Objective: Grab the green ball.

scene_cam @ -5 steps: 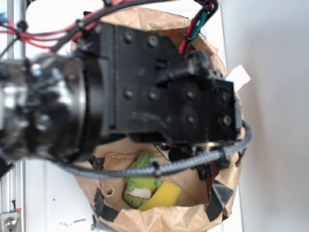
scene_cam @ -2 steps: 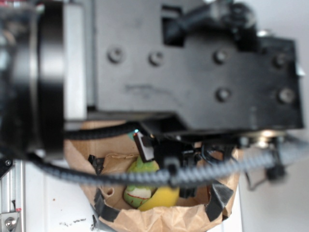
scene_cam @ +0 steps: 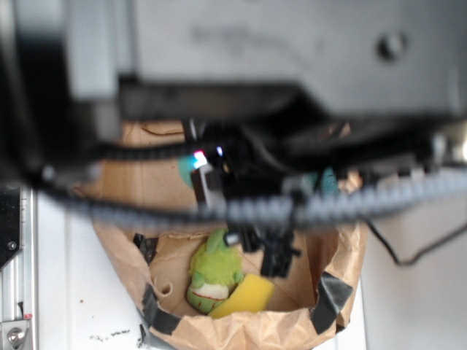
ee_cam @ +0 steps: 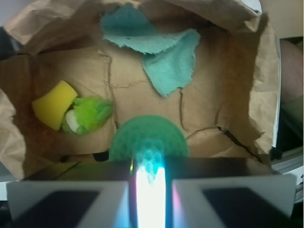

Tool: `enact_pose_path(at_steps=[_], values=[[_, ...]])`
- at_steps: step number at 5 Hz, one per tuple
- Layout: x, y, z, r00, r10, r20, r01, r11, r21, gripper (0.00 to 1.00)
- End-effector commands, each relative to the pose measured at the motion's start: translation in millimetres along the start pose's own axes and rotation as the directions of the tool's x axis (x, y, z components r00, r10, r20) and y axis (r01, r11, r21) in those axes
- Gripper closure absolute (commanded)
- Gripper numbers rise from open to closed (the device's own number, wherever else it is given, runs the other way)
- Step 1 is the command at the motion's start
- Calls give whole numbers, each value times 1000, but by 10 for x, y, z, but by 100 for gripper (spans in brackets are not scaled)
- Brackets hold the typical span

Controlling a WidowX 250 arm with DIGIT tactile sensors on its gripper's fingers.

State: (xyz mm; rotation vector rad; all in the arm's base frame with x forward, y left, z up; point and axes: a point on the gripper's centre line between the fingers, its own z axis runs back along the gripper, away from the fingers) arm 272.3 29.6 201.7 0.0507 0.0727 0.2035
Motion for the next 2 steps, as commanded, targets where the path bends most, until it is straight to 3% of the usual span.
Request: enact_pose_path(at_steps=[1, 2], values=[[-68, 278, 351, 957, -18, 291, 33, 998, -48, 100], [-97, 286, 376, 955, -17, 297, 37, 997, -62, 100]])
